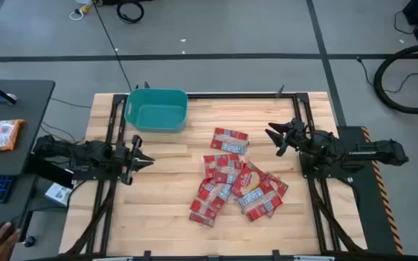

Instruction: Sort popcorn bags into baskets

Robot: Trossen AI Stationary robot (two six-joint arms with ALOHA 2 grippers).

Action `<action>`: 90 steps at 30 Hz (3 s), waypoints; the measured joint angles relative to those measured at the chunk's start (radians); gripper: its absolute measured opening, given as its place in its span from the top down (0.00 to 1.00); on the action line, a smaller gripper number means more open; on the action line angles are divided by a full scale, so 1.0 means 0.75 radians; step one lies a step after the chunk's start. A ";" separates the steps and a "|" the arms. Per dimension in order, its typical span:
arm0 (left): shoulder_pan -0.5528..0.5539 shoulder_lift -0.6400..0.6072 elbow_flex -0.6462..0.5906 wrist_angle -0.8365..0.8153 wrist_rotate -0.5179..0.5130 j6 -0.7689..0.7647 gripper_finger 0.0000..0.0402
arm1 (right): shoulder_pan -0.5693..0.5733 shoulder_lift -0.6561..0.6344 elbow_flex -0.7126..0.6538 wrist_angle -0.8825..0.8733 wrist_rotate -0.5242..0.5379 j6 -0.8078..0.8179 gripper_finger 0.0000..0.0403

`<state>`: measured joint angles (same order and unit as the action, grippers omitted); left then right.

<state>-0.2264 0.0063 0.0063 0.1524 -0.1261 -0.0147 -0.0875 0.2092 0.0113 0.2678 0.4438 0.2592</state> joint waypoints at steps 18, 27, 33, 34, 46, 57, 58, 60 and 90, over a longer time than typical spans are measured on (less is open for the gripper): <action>0.000 0.000 0.000 0.000 0.000 0.000 0.88 | 0.000 0.000 0.000 0.000 0.000 0.000 0.53; 0.000 0.000 0.000 0.000 0.000 0.000 0.88 | 0.000 0.000 0.000 0.000 0.000 0.000 0.53; 0.000 0.000 0.000 0.000 0.000 0.000 0.88 | 0.000 0.000 -0.001 0.000 -0.001 0.000 0.53; 0.000 0.000 0.000 0.000 0.000 0.000 0.88 | 0.000 0.000 0.000 0.000 0.000 0.000 0.53; 0.000 0.000 0.000 0.000 0.000 0.000 0.88 | 0.000 0.000 0.000 0.000 0.000 0.000 0.53; 0.000 0.000 0.000 0.000 0.000 -0.002 0.88 | 0.000 0.000 0.000 0.000 -0.001 0.000 0.53; 0.000 0.000 0.000 0.004 0.000 -0.018 0.88 | 0.001 0.000 0.000 0.000 0.000 0.000 0.53; 0.000 0.000 0.000 0.024 0.000 -0.118 0.88 | 0.000 0.000 0.000 0.000 0.000 0.000 0.53; 0.000 0.527 0.142 0.322 -0.167 -0.366 0.88 | 0.000 -0.001 -0.001 0.223 -0.003 0.012 0.53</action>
<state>-0.2264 0.4019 0.1126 0.3936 -0.2516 -0.2895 -0.0875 0.2089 0.0109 0.4347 0.4416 0.2683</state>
